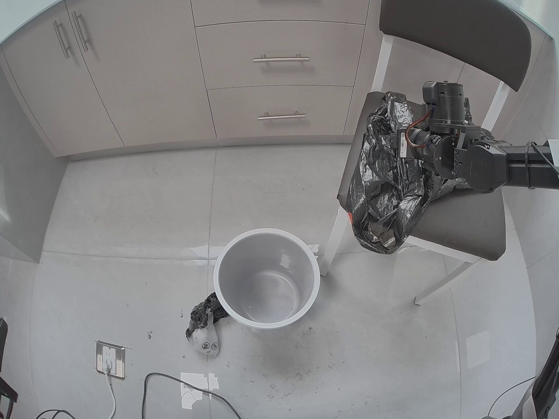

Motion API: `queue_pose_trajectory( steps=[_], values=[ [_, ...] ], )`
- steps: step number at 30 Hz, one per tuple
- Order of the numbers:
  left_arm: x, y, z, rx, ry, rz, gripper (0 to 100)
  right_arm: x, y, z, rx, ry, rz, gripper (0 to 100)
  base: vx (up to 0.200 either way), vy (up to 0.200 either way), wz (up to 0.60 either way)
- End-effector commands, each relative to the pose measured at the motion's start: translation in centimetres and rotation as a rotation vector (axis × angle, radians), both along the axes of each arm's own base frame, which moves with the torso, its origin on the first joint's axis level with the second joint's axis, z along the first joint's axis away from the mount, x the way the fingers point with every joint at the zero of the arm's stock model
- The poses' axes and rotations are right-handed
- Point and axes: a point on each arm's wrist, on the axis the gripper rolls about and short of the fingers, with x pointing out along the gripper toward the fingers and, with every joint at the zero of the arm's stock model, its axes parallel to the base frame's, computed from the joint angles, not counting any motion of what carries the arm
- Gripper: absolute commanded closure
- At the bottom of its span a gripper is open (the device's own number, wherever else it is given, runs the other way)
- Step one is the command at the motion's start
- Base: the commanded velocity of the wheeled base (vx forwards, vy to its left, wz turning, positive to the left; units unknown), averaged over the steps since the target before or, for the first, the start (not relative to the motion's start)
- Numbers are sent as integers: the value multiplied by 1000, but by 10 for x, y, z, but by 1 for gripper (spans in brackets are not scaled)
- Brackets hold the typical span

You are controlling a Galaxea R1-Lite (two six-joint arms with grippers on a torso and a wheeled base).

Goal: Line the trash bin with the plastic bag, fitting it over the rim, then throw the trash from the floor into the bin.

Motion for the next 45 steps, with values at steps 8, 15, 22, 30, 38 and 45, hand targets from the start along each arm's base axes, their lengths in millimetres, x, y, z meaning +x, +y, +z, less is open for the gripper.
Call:
queue_pose_trajectory(
  steps=[8,15,22,30,38,45],
  values=[
    [1,0,-1,1,2,-1,100,1,1,7,10,-25,1,100,0,0,0],
    [0,0,0,-5,-6,-62,100,1,0,8,14,-26,12,100,0,0,0],
    [1,0,4,-4,-38,-66,100,-8,-3,23,25,-55,10,100,0,0,0],
    [7,0,11,2,-14,-39,100,-40,-10,60,30,-95,9,100,0,0,0],
    [23,0,21,0,38,-30,100,-68,-19,82,30,-102,-3,100,0,0,0],
    [30,0,22,-10,64,-21,100,-70,-21,76,19,-84,-24,100,0,0,0]
  ],
)
